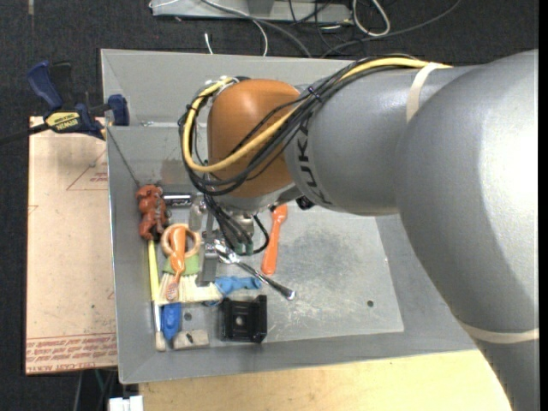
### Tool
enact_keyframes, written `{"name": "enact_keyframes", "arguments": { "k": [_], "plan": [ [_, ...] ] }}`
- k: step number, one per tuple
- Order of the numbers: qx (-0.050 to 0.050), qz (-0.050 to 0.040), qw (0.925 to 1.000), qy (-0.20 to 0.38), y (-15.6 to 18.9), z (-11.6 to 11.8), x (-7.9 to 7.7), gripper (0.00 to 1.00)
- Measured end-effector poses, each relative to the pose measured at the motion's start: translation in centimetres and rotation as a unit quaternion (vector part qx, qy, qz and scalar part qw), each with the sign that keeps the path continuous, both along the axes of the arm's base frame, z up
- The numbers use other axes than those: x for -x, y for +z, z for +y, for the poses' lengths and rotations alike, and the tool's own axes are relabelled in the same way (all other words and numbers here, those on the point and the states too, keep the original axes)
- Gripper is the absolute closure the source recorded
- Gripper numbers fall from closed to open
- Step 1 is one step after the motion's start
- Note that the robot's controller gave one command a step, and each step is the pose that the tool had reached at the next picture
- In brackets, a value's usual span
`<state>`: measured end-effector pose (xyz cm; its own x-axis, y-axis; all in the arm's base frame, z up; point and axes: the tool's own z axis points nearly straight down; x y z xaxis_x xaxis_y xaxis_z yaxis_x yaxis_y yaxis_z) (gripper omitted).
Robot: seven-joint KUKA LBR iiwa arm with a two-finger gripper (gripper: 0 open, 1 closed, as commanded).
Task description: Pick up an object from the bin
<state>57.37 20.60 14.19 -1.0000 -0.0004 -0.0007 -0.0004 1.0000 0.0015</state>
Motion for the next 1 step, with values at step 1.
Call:
{"name": "enact_keyframes", "arguments": {
  "k": [1],
  "plan": [
    [-0.001,-0.0005,0.9986,-0.054,-6.45,-5.45,2.51,0.00]
  ]
}}
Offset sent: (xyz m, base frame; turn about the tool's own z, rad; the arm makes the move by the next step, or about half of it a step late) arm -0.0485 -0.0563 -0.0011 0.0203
